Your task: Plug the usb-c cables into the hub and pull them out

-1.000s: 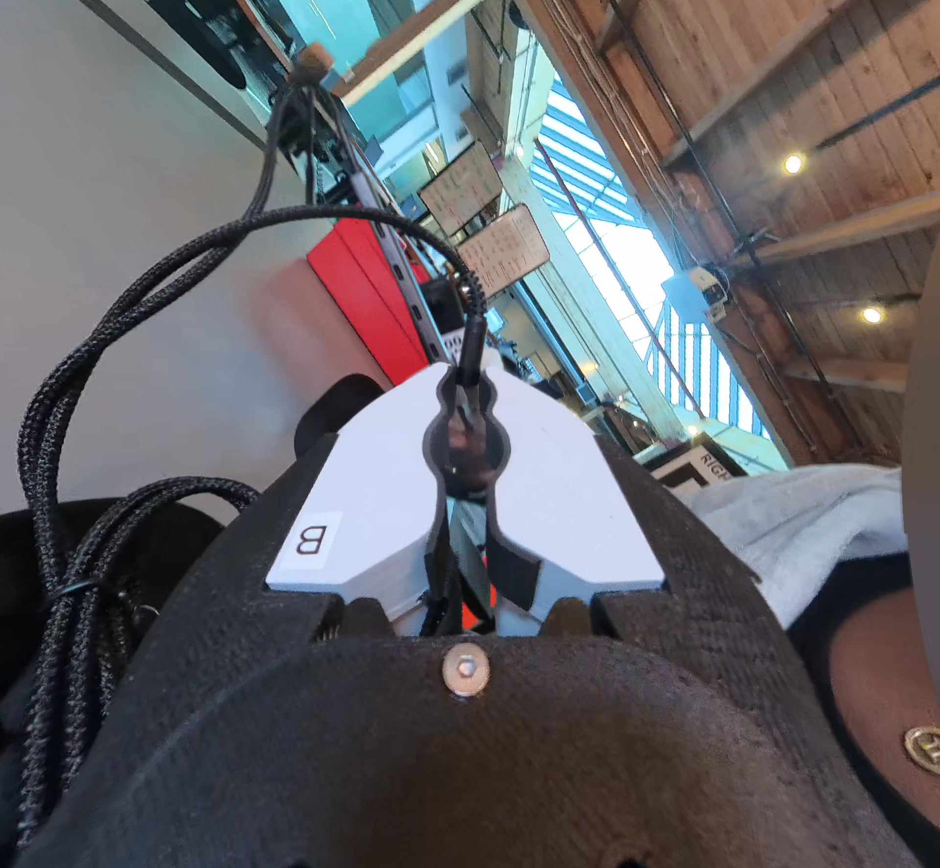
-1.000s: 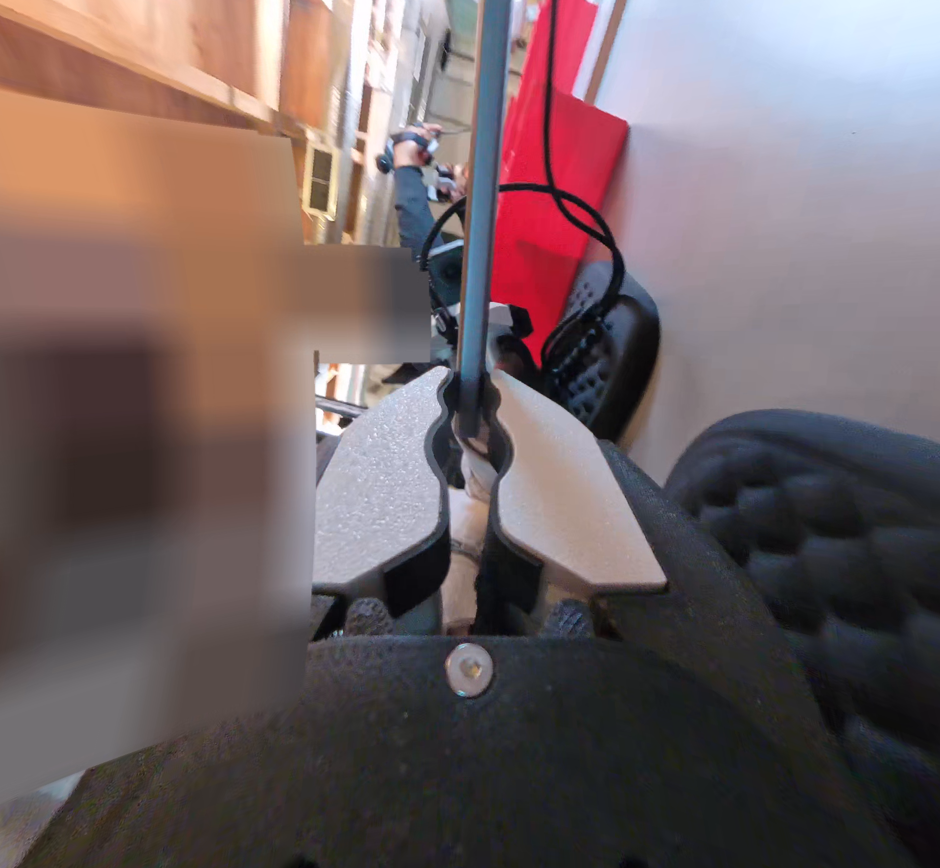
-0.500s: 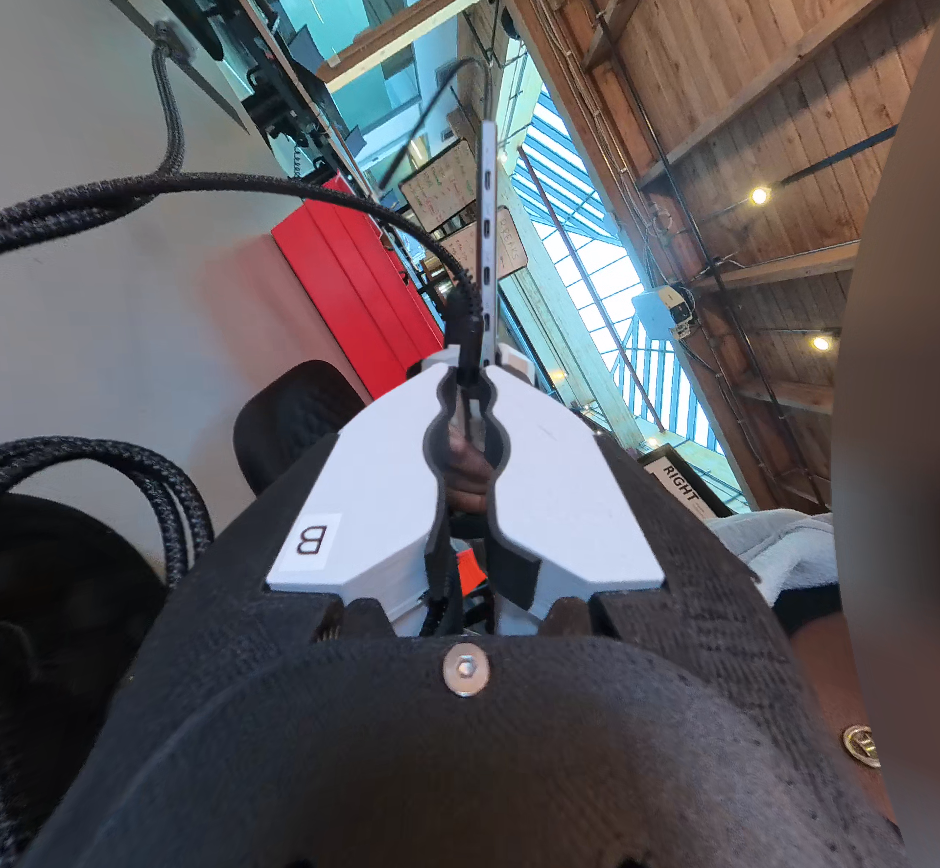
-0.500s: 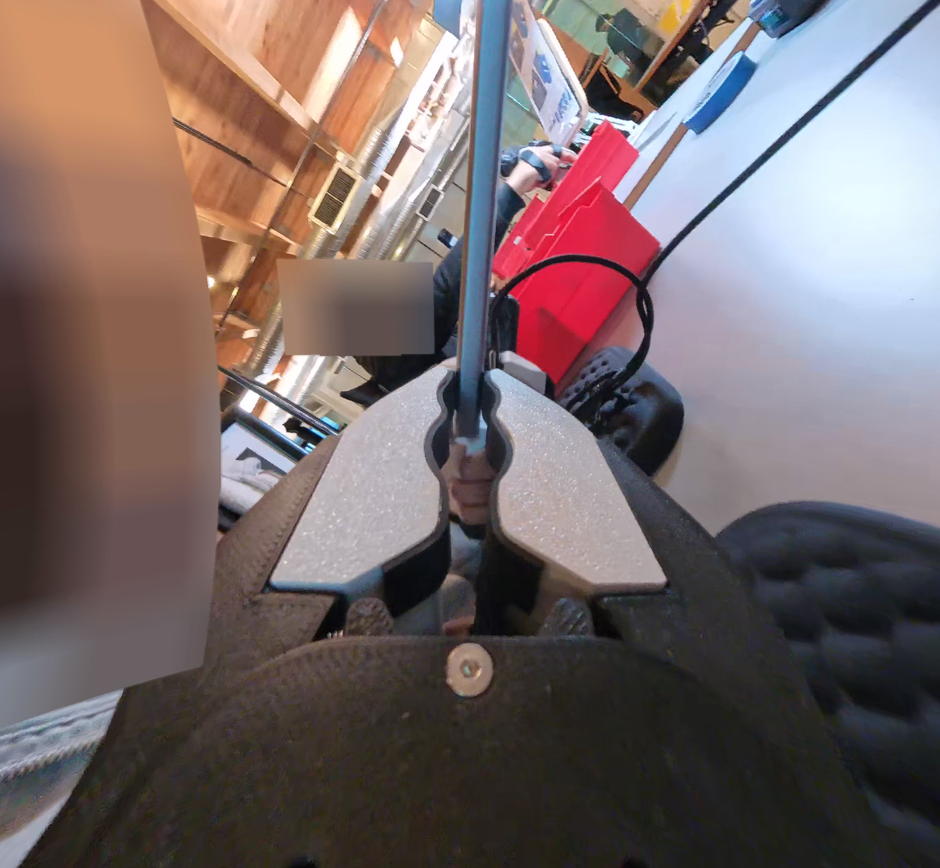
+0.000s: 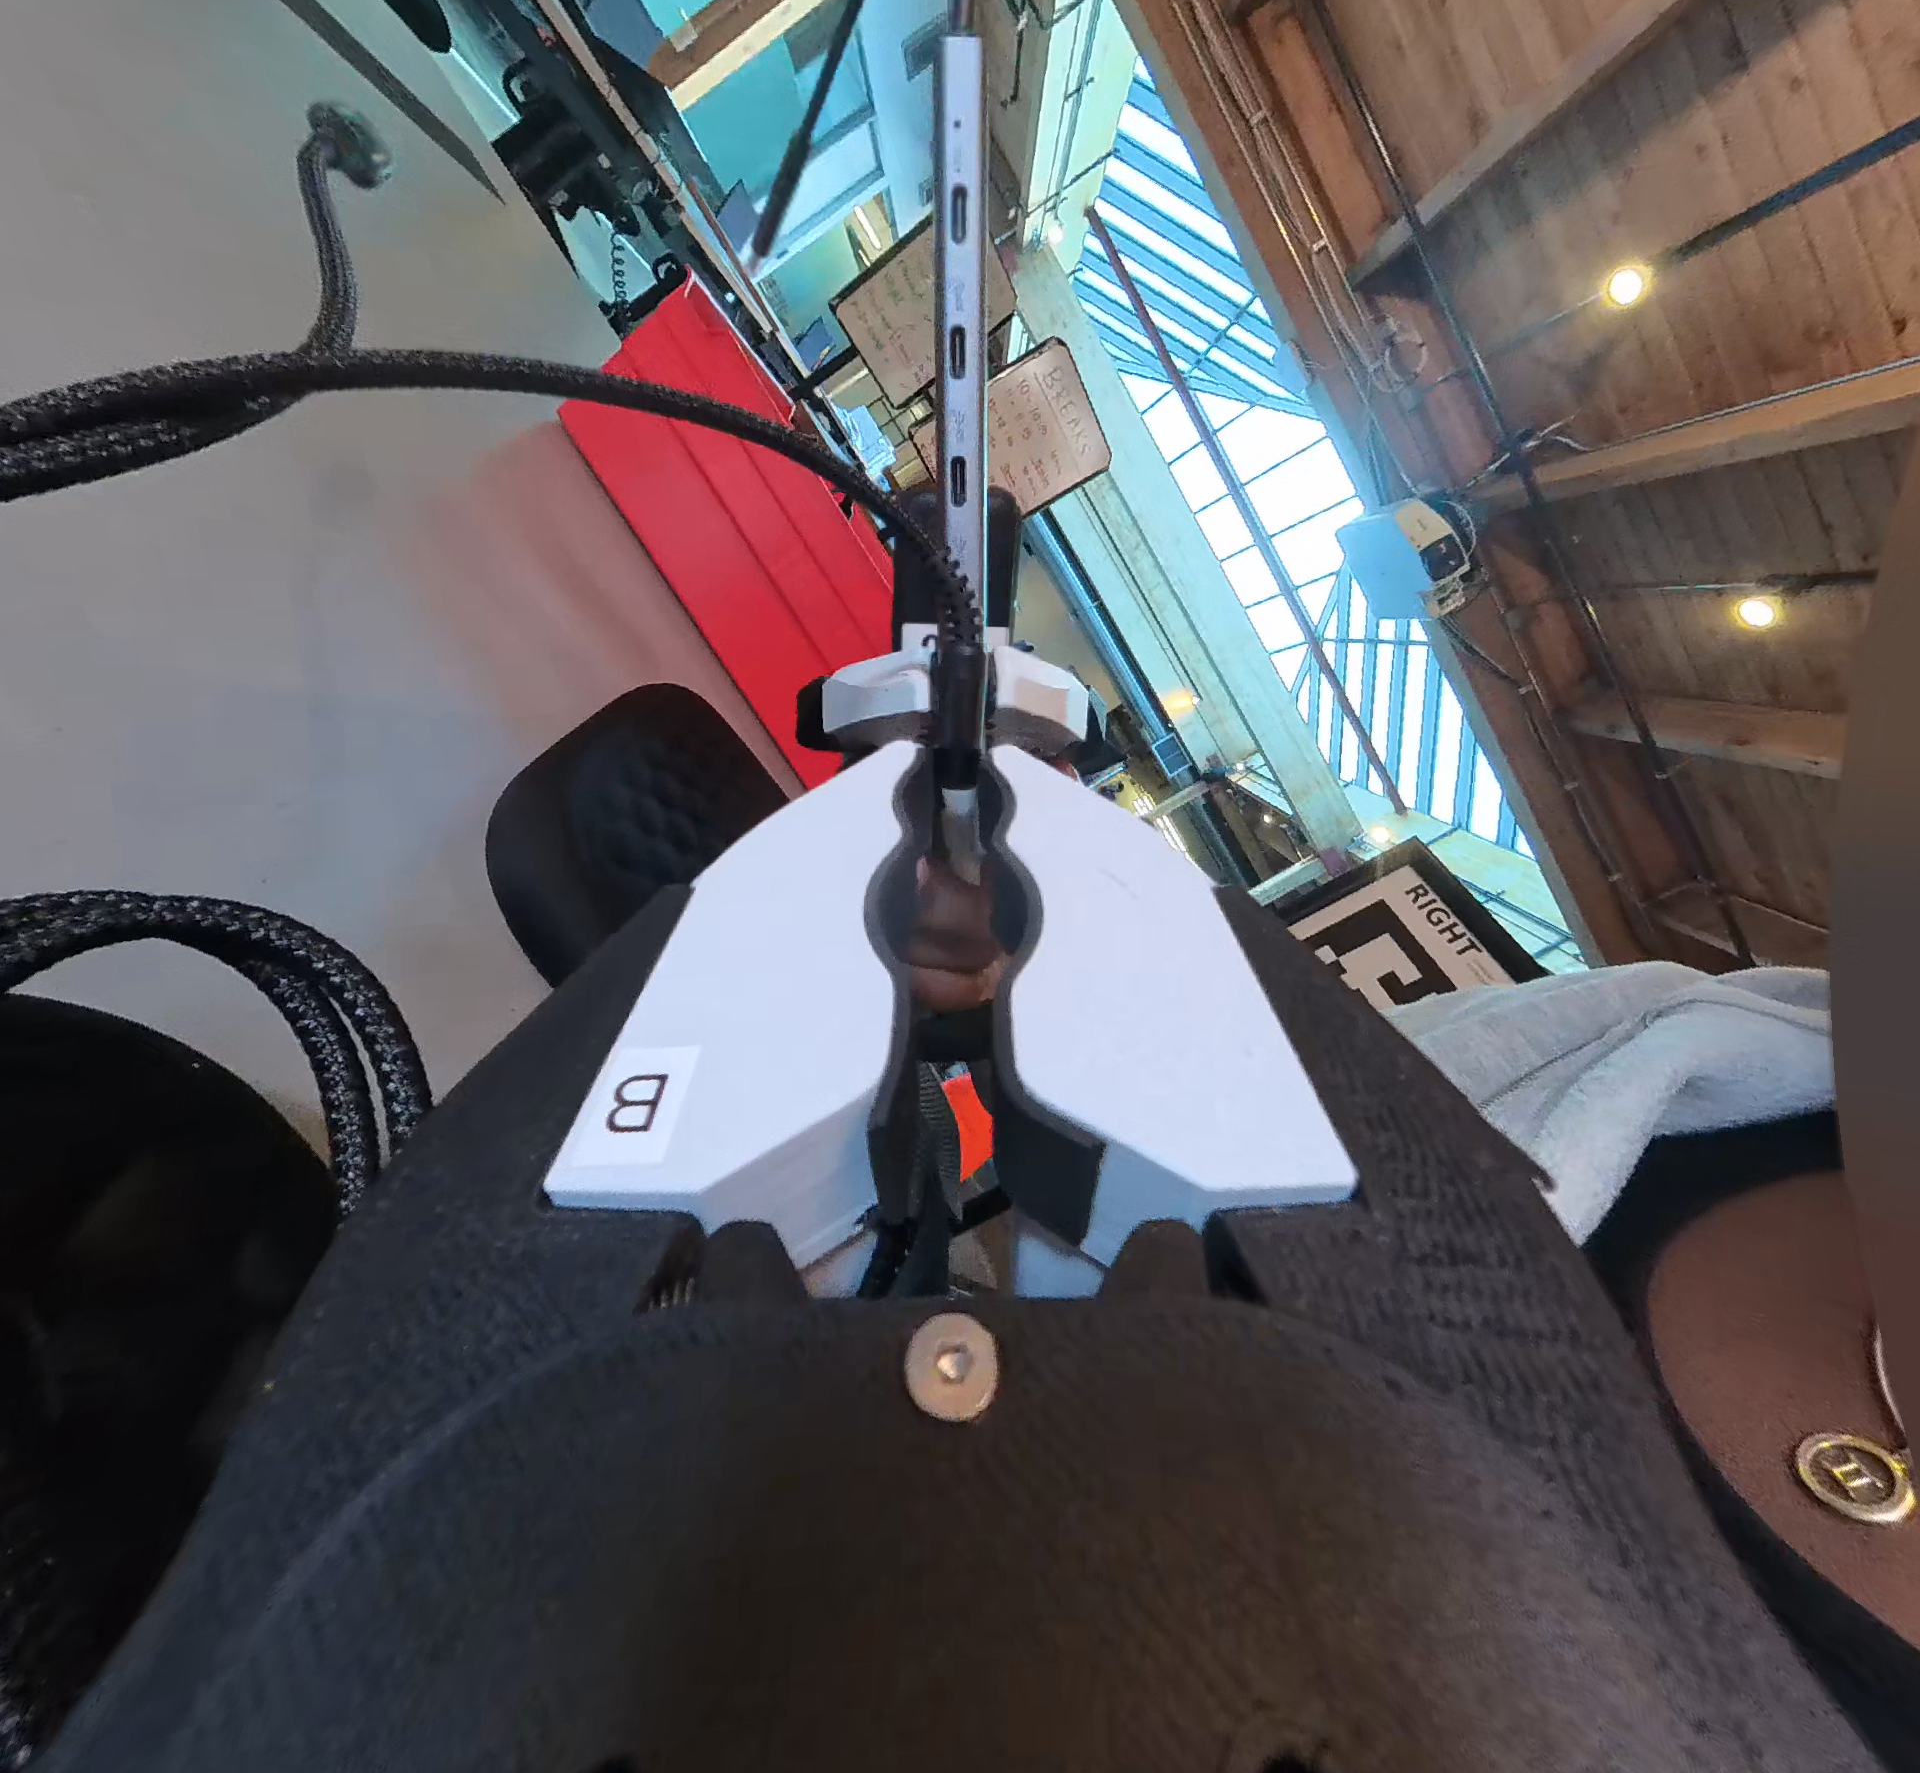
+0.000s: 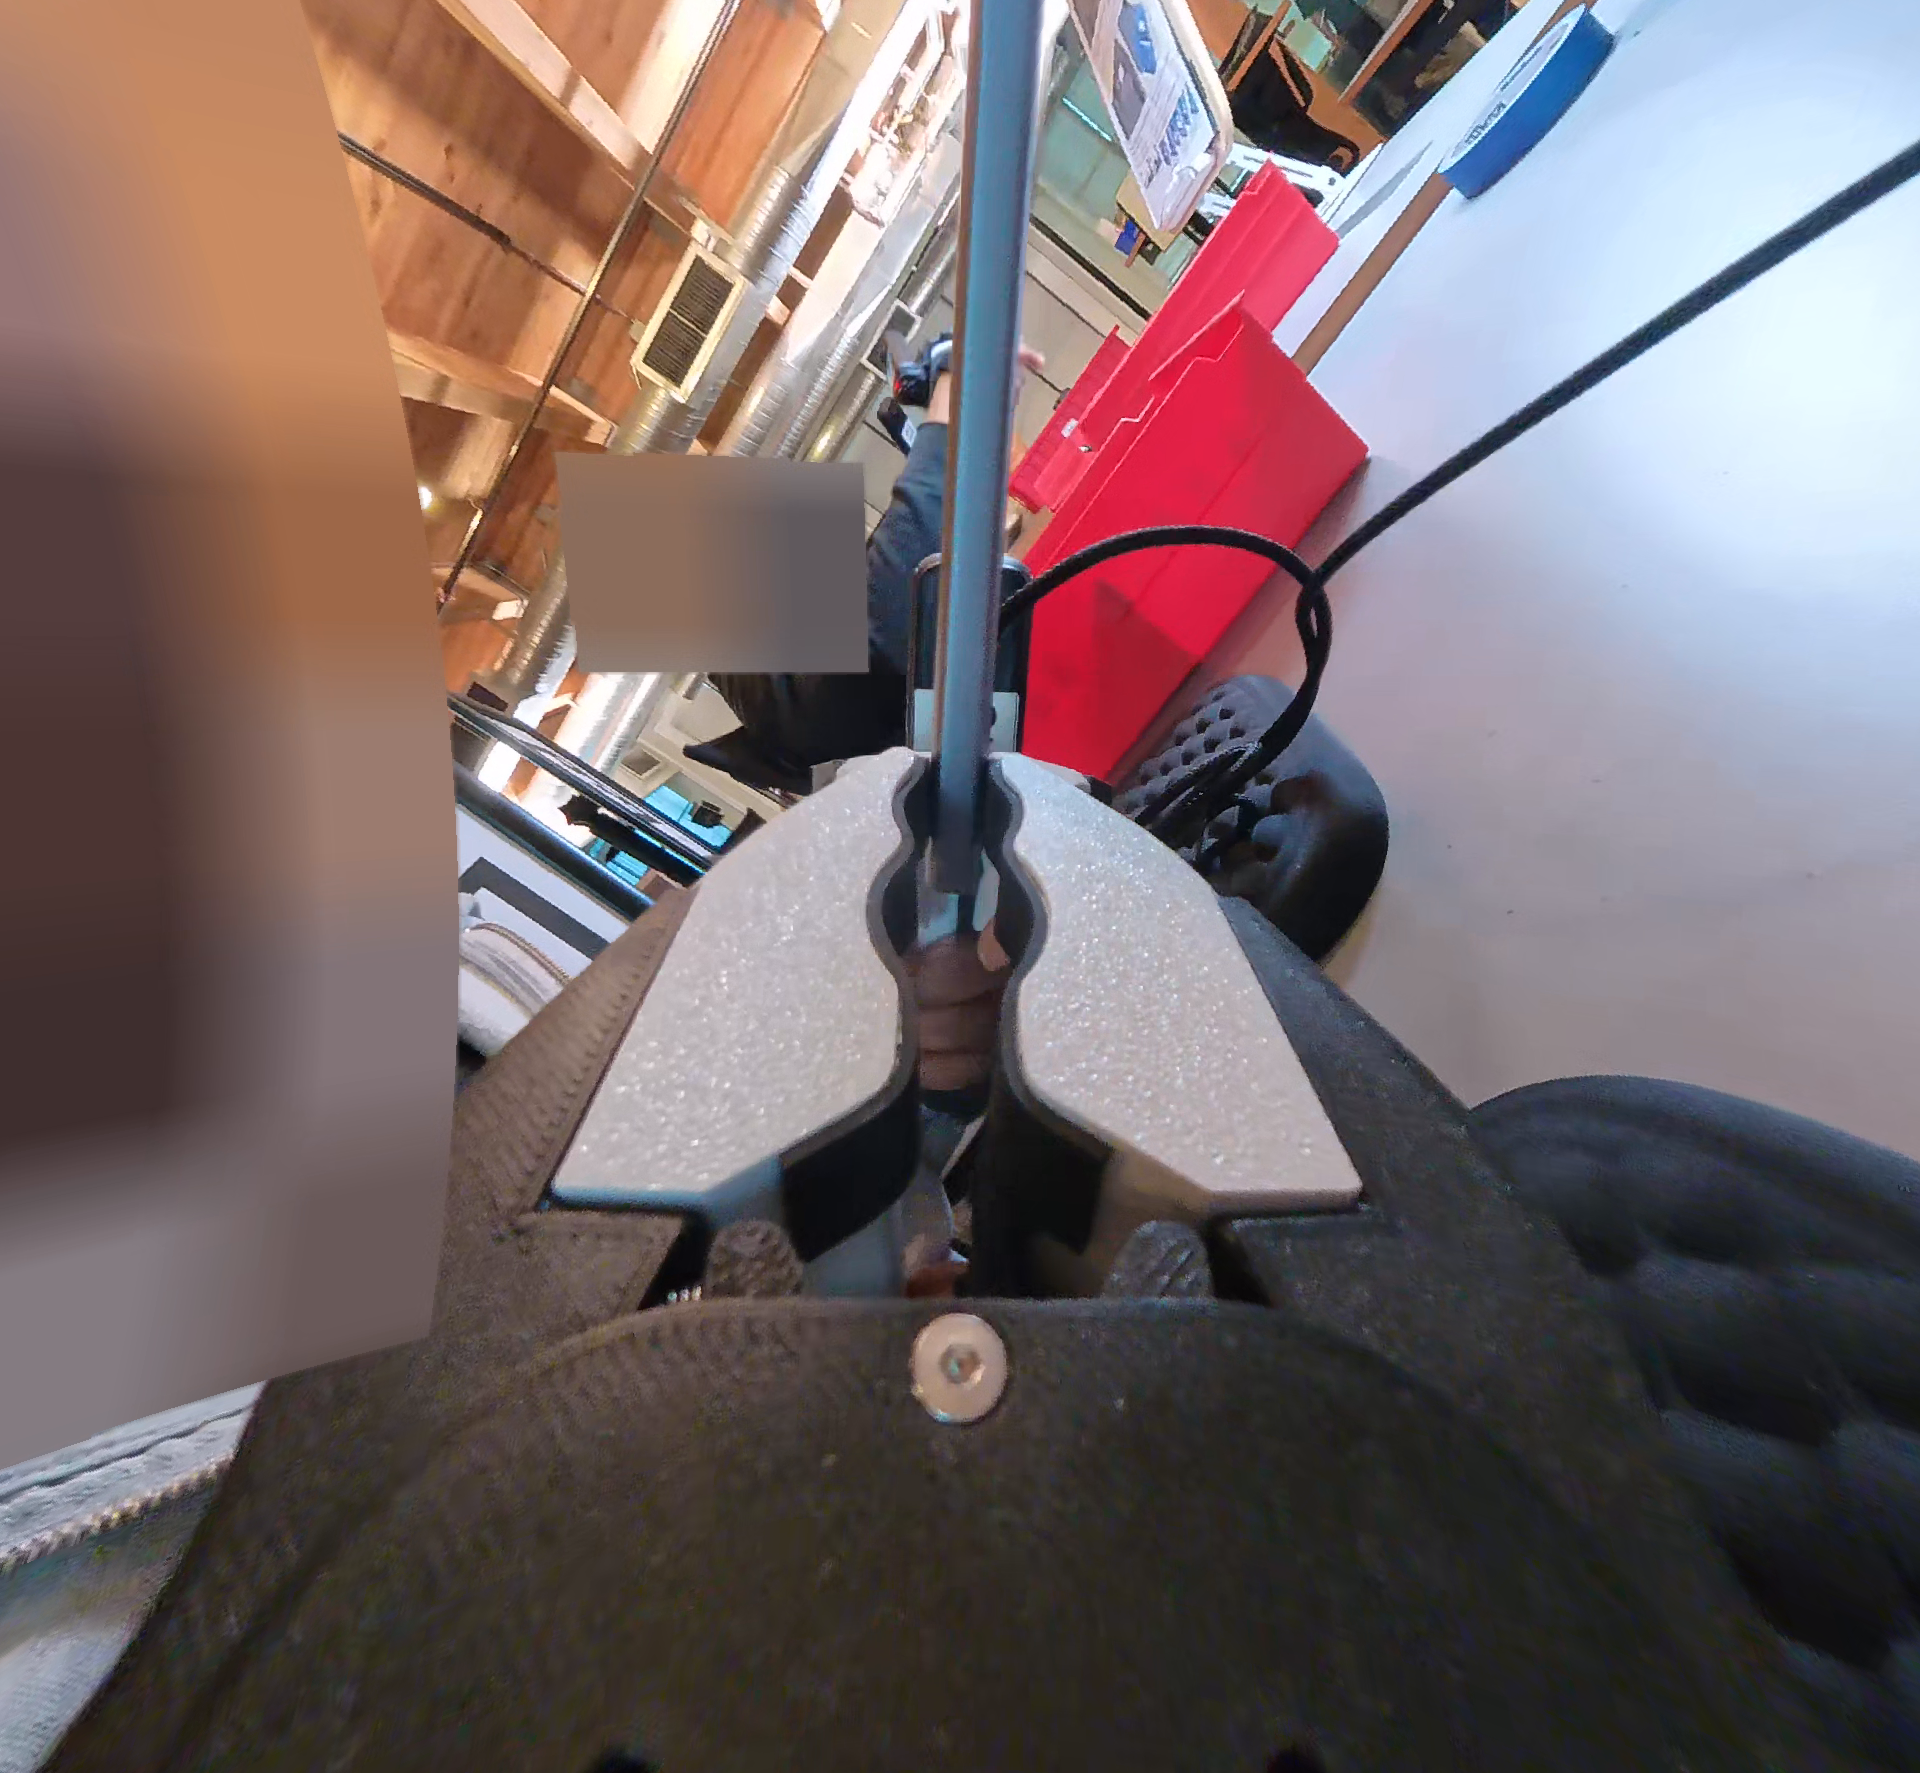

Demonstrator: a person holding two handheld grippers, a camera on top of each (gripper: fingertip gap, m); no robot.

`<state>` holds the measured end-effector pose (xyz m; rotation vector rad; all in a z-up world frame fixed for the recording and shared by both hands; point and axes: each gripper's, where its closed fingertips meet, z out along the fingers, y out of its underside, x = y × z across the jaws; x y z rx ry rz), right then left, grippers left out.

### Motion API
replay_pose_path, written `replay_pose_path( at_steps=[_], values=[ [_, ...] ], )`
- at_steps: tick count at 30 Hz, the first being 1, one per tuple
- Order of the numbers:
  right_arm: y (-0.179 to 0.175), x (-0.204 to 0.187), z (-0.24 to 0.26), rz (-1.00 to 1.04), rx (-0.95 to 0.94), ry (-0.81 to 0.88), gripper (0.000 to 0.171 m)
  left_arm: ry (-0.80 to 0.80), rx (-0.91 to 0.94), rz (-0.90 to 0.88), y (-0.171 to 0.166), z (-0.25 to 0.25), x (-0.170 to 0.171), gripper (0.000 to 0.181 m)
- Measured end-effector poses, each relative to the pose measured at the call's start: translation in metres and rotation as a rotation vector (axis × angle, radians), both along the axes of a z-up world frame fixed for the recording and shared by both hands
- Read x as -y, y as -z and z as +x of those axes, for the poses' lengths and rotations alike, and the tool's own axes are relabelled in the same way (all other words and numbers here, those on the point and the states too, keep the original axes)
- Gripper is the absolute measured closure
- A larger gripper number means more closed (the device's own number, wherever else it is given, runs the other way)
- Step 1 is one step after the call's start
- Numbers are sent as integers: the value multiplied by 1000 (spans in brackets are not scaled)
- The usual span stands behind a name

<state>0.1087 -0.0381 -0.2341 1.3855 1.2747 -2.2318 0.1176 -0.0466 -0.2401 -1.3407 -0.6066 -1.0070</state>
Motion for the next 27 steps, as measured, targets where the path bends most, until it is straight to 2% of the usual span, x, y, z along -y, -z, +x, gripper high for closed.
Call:
replay_pose_path(
  at_steps=[1, 14, 18, 23, 27],
  values=[
    [0, 0, 0, 10, -2, 0, 162, 4, -3, -2, 0, 0, 0, 172],
    [0, 5, -3, 8, -36, 40, 161, -31, 2, 27, -1, -1, 0, 172],
    [1, 10, 4, -12, -33, -14, 161, 49, -3, 27, -2, 7, 4, 173],
    [6, 11, 15, 132, -24, -106, 161, 132, -60, -14, 5, 20, 2, 173],
    [12, 8, 16, 150, -3, -102, 161, 124, -87, -49, 12, 22, -2, 172]
  ],
)
